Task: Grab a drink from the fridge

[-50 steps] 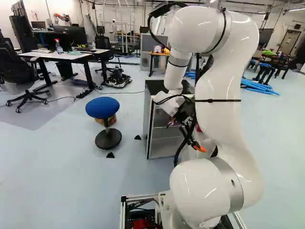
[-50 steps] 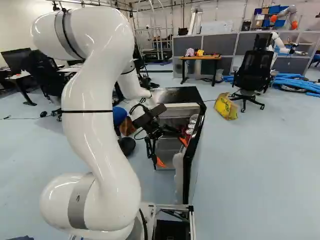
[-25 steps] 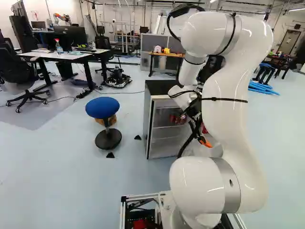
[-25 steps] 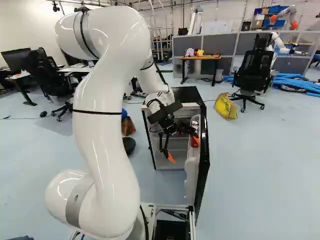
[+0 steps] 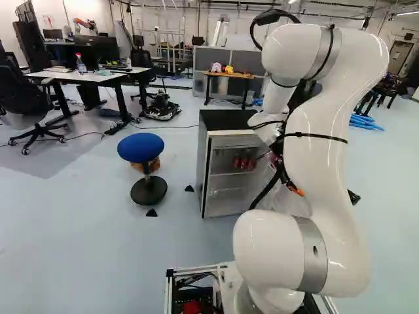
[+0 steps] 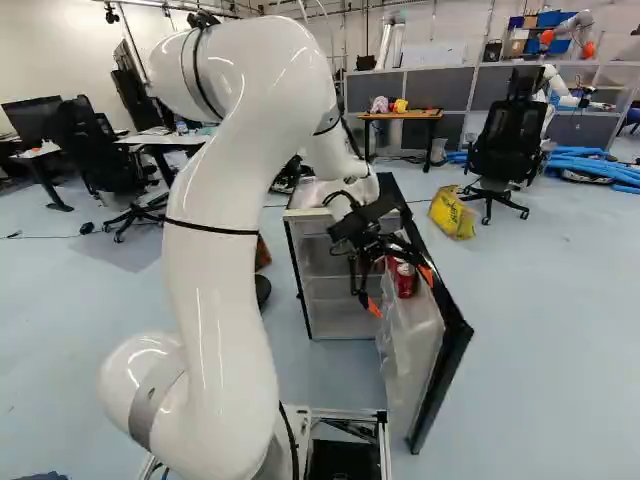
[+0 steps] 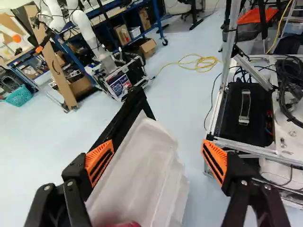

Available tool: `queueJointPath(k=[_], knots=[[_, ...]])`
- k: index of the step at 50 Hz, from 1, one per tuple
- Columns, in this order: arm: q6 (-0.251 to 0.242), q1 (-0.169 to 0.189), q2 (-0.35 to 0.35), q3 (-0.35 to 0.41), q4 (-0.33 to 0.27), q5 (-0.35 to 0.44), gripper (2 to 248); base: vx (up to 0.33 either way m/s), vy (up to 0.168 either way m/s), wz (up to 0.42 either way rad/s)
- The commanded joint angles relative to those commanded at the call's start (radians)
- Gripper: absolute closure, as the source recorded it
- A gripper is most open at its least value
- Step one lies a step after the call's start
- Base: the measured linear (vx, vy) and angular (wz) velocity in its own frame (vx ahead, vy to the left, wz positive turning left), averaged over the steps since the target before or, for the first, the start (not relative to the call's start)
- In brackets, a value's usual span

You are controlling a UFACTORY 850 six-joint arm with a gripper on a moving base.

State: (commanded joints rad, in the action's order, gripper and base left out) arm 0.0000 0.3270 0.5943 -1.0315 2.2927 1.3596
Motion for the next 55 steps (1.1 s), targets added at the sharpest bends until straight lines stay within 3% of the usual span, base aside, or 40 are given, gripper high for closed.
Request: queueJointPath(k=[11,42,55], knots=[[0.000,0.030,0.011,-0.027,-0.084,-0.013,3,0.000,0.000,0.000],[0.000,0.030,0.011,-0.028,-0.338,-0.096,3,0.000,0.000,0.000],[0.000,0.030,0.011,-0.028,-0.363,-0.110,3,0.000,0.000,0.000]])
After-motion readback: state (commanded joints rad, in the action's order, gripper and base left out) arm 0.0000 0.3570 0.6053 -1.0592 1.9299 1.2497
